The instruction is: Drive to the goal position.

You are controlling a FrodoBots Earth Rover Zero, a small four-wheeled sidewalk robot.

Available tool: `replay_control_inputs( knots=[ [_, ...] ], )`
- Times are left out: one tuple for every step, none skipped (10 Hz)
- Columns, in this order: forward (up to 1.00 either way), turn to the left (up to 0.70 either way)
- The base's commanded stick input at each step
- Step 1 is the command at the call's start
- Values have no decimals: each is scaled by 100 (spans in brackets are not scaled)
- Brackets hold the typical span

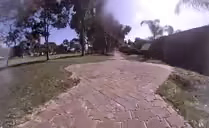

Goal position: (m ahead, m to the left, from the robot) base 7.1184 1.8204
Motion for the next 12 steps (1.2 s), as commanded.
replay_control_inputs(
  knots=[
    [70,0],
    [70,0],
    [70,0],
    [70,0],
    [70,0],
    [70,0],
    [70,0],
    [70,0],
    [70,0],
    [70,-1],
    [70,-1],
    [70,-35]
  ],
)
